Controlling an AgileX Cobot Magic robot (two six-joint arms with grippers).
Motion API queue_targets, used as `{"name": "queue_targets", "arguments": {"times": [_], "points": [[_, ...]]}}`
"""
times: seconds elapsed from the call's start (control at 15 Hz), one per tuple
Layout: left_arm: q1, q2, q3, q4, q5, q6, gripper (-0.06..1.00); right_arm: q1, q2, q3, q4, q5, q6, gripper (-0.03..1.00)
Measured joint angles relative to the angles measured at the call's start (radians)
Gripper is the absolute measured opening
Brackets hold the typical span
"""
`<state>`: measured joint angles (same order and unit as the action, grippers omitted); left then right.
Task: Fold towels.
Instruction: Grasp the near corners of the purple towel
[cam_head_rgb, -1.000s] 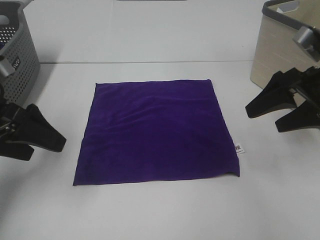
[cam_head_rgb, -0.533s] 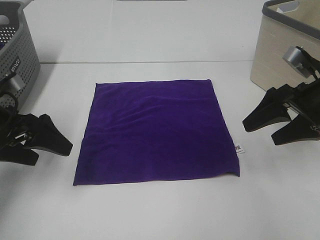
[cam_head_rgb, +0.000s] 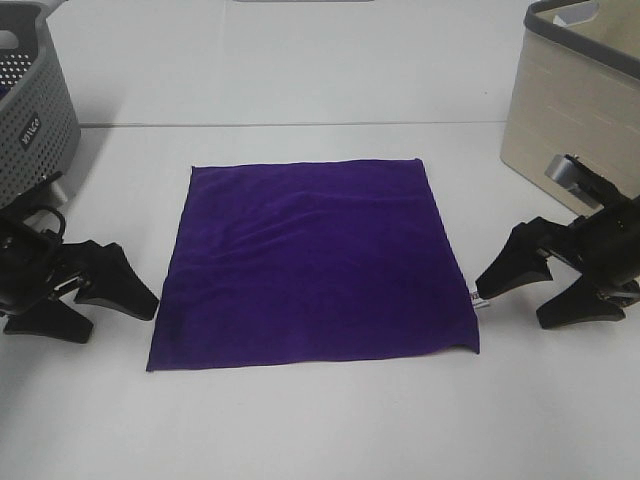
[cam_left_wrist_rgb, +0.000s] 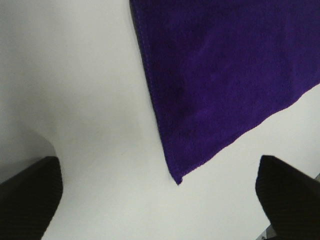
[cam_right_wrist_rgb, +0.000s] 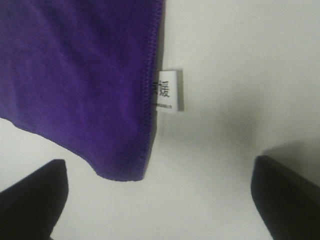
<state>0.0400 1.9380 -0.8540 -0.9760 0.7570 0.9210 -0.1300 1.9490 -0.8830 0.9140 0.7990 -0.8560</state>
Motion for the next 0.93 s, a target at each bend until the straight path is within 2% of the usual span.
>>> {"name": "queue_targets", "arguments": {"times": [0.27, 0.67, 0.73, 0.93], "points": [[0.0, 0.033, -0.012, -0.035, 0.032, 0.008, 0.97, 0.0, 0.05, -0.018, 0.054, 0.039, -0.019, 0.95], [-0.023, 0.036, -0.012, -0.032, 0.029, -0.028, 0.97, 0.016, 0.061, -0.021, 0.062, 0.033, 0.006, 0.92], [-0.106, 0.038, -0.033, 0.002, -0.003, -0.123, 0.95, 0.062, 0.077, -0.022, 0.073, 0.024, 0.016, 0.85], [-0.256, 0.11, -0.173, 0.107, 0.022, -0.328, 0.86, 0.204, 0.123, -0.057, 0.099, 0.004, 0.058, 0.72]]}}
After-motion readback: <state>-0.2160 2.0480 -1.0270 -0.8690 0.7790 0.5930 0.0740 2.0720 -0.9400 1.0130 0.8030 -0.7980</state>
